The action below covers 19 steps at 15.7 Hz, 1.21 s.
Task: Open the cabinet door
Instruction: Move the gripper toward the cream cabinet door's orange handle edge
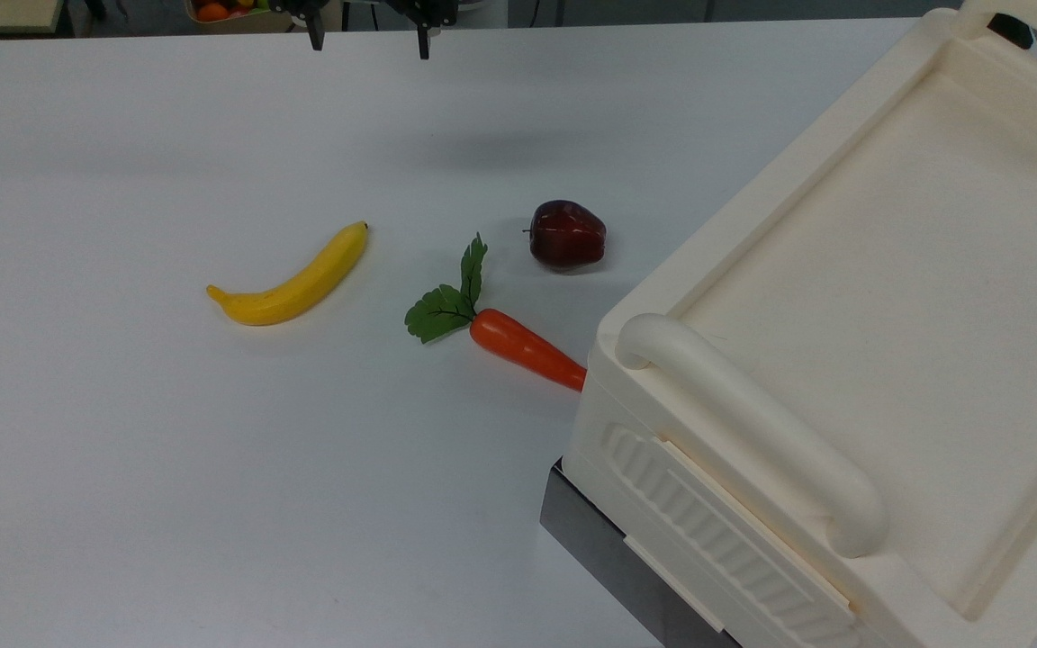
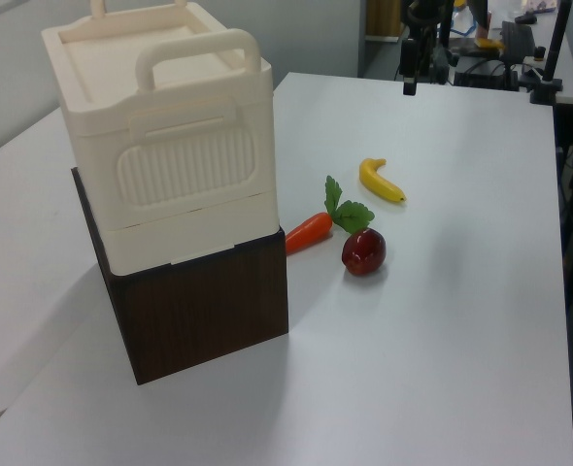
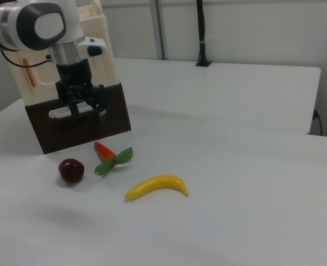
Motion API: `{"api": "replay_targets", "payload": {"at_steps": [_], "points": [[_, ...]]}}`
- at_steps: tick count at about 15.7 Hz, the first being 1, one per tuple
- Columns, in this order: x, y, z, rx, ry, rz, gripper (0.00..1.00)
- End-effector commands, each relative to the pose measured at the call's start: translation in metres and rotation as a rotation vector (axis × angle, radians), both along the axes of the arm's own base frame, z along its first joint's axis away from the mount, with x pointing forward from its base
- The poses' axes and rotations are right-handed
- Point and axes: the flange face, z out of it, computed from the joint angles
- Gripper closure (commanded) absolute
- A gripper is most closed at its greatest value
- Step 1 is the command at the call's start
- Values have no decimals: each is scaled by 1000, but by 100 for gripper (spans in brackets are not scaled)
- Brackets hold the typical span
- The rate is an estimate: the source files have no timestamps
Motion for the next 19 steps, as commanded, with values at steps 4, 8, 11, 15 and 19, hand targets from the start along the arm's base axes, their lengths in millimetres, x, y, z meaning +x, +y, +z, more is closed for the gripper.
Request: {"api": "replay_targets", "payload": {"at_steps": [4, 8, 11, 15, 19], "points": [[-3, 0, 6, 0, 13, -19, 0], [-3, 3, 8, 5, 9, -18, 0], [1, 10, 11, 21, -13, -9, 0], [12, 38, 32, 52, -118, 44, 0], [18, 82, 48, 68, -240, 139, 0]]}}
